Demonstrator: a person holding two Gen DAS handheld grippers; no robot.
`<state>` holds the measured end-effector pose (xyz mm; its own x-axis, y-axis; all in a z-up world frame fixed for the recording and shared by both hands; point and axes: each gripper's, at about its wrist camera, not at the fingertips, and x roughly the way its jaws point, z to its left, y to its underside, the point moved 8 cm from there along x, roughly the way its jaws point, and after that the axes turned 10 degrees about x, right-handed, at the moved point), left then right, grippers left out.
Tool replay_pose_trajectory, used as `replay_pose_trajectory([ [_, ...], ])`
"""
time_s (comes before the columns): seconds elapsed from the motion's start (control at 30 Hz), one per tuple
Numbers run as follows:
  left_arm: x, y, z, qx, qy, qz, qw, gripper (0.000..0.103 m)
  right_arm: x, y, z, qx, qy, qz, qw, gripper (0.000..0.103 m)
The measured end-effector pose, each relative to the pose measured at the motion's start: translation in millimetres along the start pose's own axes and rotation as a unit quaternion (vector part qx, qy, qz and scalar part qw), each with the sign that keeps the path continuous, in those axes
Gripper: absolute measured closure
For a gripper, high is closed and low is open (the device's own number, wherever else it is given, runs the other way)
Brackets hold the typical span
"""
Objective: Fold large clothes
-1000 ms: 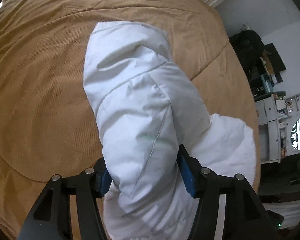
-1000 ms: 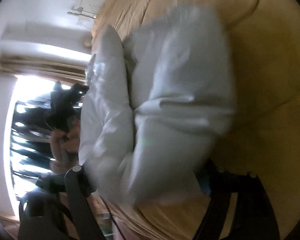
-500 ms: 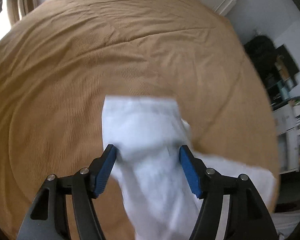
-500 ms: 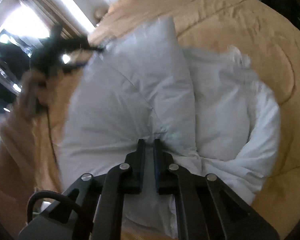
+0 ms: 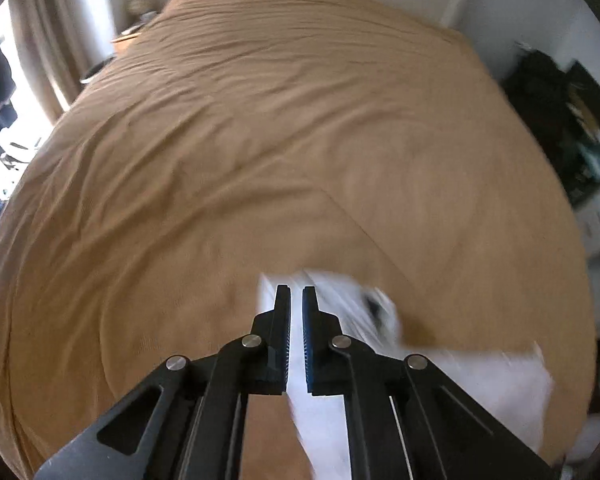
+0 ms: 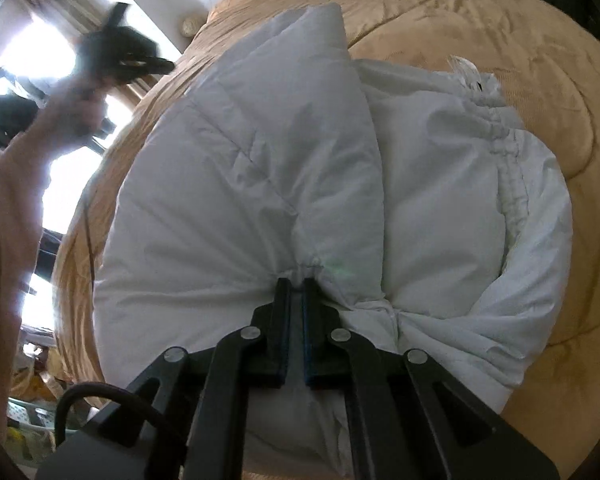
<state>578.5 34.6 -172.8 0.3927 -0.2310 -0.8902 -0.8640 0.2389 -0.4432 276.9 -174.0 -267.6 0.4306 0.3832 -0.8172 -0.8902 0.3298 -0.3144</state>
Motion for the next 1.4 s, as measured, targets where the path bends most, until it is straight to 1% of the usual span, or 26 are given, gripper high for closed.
replay_pose_trajectory([
  [0.07,-13,34,-37,0.005,0.048,0.007,0.9988,0.098,-3,-2,-5,-0.001,0.001,0.000,1.000,0.100],
  [0.13,-25,74,-71,0.016,0.081,0.016,0.9965,0.097,-8,-2,-6,-0.003,0.002,-0.004,1.000,0.100],
  [0.23,-37,127,-104,0.023,0.101,0.016,0.9945,0.097,-40,-7,-5,0.007,-0.026,-0.022,0.999,0.093],
  [0.27,-42,148,-118,0.029,0.105,0.011,0.9940,0.097,-49,-12,-6,0.014,-0.036,-0.032,0.999,0.085],
  [0.3,-47,161,-127,0.037,0.101,0.002,0.9942,0.097,-62,-21,-7,0.019,-0.042,-0.046,0.998,0.066],
  [0.33,-50,169,-133,0.042,0.095,-0.007,0.9946,0.091,-77,-35,-7,0.016,-0.044,-0.067,0.997,0.039],
  [0.37,-55,181,-141,0.048,0.088,-0.017,0.9948,0.085,-89,-52,-5,0.006,-0.044,-0.087,0.995,0.027],
  [0.4,-57,187,-149,0.057,0.089,-0.022,0.9941,0.067,-94,-62,-2,-0.004,-0.044,-0.094,0.995,0.020],
  [0.43,-60,192,-158,0.065,0.094,-0.031,0.9930,0.046,-98,-80,4,-0.025,-0.044,-0.099,0.994,0.020],
  [0.47,-61,195,-163,0.066,0.095,-0.035,0.9926,0.041,-96,-95,11,-0.043,-0.040,-0.096,0.994,0.020],
  [0.5,-63,197,-167,0.066,0.096,-0.040,0.9924,0.037,-91,-109,16,-0.057,-0.036,-0.086,0.994,0.020],
  [0.53,-64,201,-171,0.069,0.093,-0.042,0.9924,0.037,-80,-126,21,-0.068,-0.025,-0.073,0.995,0.020],
  [0.6,-65,207,-174,0.082,0.077,-0.041,0.9928,0.036,-52,-147,28,-0.080,-0.015,-0.036,0.996,0.020],
  [0.63,-64,208,-173,0.084,0.070,-0.039,0.9932,0.036,-33,-157,27,-0.076,-0.006,-0.007,0.997,0.021],
  [0.67,-61,206,-173,0.083,0.067,-0.038,0.9935,0.036,-16,-161,27,-0.069,-0.006,0.018,0.997,0.028],
  [0.7,-62,209,-172,0.083,0.065,-0.037,0.9937,0.034,-1,-162,29,-0.058,-0.018,0.045,0.997,0.064],
  [0.73,-64,214,-172,0.083,0.065,-0.037,0.9938,0.034,13,-162,28,-0.035,-0.038,0.076,0.996,0.085],
  [0.77,-66,217,-171,0.083,0.066,-0.037,0.9937,0.033,20,-164,24,-0.002,-0.056,0.096,0.994,0.086],
  [0.8,-66,221,-170,0.085,0.069,-0.036,0.9934,0.031,17,-163,21,0.018,-0.070,0.102,0.992,0.091],
  [0.9,-63,229,-168,0.085,0.076,-0.029,0.9930,0.023,-1,-164,13,0.026,-0.091,0.096,0.991,0.094],
  [1.03,-70,235,-169,0.073,0.107,-0.030,0.9911,0.022,-24,-148,-23,0.074,-0.087,0.079,0.990,0.095],
  [1.13,-76,240,-168,0.058,0.129,-0.025,0.9897,0.022,0,-128,-55,0.090,-0.044,0.082,0.992,0.094],
  [1.23,-84,253,-170,0.030,0.160,-0.010,0.9865,0.022,29,-112,-80,0.137,-0.055,0.098,0.984,0.094],
  [1.3,-92,265,-180,0.026,0.194,-0.007,0.9805,0.022,32,-113,-85,0.161,-0.071,0.100,0.979,0.094],
  [1.33,-97,273,-187,0.029,0.217,-0.006,0.9757,0.022,31,-113,-84,0.159,-0.069,0.101,0.980,0.094],
  [1.4,-101,288,-202,0.038,0.233,-0.001,0.9718,0.022,28,-113,-81,0.140,-0.053,0.100,0.984,0.094],
])
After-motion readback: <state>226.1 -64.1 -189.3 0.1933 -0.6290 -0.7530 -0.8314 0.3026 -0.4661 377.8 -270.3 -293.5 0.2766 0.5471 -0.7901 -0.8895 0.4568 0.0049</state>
